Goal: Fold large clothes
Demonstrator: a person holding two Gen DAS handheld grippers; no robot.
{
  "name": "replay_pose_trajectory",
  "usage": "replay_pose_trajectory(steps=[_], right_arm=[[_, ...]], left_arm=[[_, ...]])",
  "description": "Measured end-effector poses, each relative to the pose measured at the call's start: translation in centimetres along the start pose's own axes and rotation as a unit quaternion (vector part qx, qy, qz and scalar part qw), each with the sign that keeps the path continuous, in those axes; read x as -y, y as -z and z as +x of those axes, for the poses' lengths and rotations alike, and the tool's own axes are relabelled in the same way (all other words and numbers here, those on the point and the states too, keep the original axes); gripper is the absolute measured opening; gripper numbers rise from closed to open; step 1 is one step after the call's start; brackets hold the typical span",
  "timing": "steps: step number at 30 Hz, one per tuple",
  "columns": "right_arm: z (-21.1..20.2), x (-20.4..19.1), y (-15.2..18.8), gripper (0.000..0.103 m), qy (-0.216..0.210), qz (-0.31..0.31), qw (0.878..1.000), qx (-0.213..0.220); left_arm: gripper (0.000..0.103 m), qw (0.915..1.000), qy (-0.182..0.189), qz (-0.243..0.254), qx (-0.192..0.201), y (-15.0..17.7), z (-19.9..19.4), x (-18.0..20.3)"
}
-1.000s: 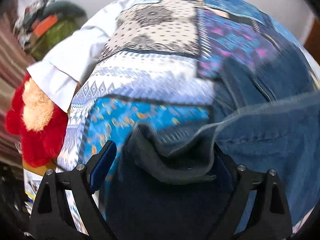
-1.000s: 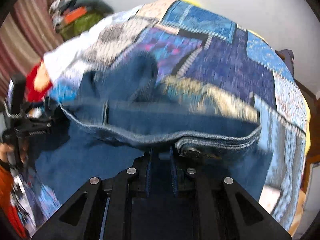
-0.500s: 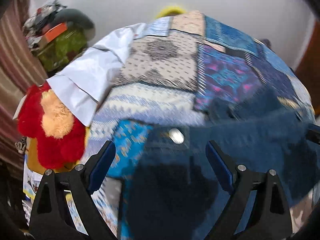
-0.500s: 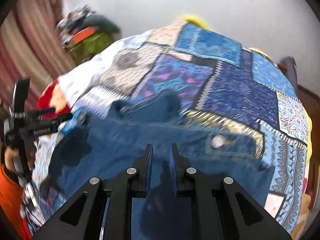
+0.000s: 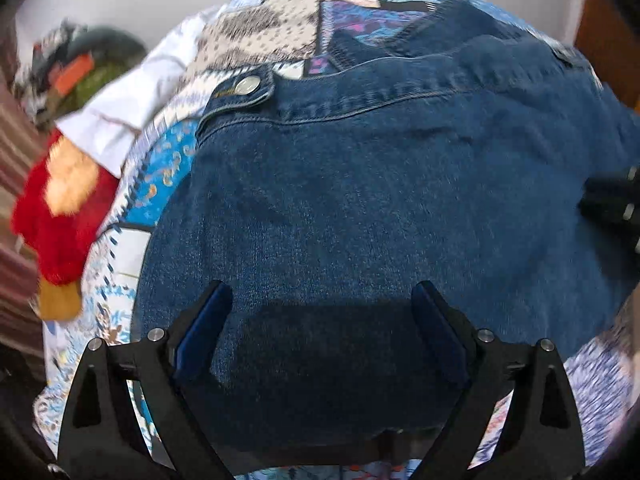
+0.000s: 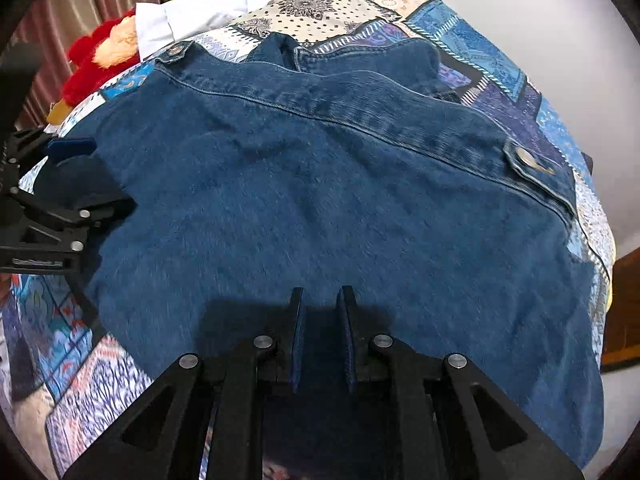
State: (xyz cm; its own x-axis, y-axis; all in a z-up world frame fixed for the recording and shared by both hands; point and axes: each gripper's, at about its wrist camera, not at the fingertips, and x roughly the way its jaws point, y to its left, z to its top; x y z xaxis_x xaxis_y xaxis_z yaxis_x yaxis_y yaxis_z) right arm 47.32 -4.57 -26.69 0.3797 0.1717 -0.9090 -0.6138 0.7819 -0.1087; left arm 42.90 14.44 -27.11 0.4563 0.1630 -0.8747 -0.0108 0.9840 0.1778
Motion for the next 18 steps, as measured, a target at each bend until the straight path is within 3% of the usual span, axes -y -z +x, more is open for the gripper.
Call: replay_pose_trajectory(steps=[2,5,9,13,16,18], right_arm=[[-0.6,0.6,0.8,0.012,0.050,-0.012,0.999,0.000],[-1.2,2.6,2.2,0.012,0.083,-0.009,0.997,0.002],[-2.5,6.7,3.3,0.012,0.010,0.051,0.999,0.003],[-3.7,9.1,4.8,0.012,0.076,0.055,0.996,0.006],[-4.5,11.9,6.6,0.012,0.038,0.087,0.995,0.011],[-5.0,12.9,7.3,0.012,0.031,0.100,0.994,0.015]], left_arm=[[0.094,1.0000,-0.001,-0.006,0.000,0.3,-0.1,0.0],[0.094,1.0000,0.001,-0.008,-0.002,0.3,-0.1,-0.4],[0.094,0.9999,-0.001,-0.014,-0.006,0.5,-0.5,-0.7],[0.094,0.9997,-0.003,-0.025,-0.006,1.1,-0.5,-1.6],[0.094,0.9993,0.008,-0.036,-0.007,1.6,-0.8,-2.0],[0.099,0.9992,-0.006,-0.039,-0.009,1.8,-0.9,-2.2]])
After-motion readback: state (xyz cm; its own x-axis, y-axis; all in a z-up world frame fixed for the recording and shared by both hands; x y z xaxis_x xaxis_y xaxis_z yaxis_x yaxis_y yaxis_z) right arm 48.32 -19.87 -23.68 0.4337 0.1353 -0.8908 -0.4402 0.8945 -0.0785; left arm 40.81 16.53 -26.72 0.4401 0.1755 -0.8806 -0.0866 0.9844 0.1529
